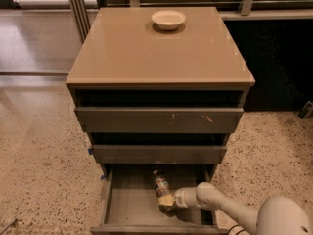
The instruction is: Place water bottle into bottom drawer
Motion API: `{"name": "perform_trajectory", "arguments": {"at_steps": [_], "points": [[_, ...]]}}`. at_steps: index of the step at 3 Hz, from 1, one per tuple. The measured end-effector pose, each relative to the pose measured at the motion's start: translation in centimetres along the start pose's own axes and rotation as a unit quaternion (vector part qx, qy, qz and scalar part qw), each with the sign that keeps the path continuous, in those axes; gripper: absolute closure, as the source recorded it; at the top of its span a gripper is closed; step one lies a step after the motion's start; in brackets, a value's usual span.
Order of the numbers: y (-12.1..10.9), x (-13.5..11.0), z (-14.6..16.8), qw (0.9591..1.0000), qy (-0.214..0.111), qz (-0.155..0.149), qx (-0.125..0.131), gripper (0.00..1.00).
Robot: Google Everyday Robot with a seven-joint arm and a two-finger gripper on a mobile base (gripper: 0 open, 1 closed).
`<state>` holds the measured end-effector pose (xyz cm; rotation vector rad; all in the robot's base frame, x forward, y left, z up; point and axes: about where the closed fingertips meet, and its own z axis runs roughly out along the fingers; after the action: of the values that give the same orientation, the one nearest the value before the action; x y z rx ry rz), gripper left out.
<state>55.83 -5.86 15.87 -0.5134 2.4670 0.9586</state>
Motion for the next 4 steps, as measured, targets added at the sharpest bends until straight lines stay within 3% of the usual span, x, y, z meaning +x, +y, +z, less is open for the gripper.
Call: {"name": "perform_trajectory", "arguments": {"at_steps": [1, 2, 4], "points": [[-0.6, 1.1, 2.8, 0.9991, 0.005, 0.040, -0.014, 1.00], [-1.0, 1.8, 3.9, 0.9979, 0.008, 0.062, -0.016, 0.98], [-1.0, 1.8, 3.9, 0.9979, 0.008, 0.062, -0.016, 0.52]]}}
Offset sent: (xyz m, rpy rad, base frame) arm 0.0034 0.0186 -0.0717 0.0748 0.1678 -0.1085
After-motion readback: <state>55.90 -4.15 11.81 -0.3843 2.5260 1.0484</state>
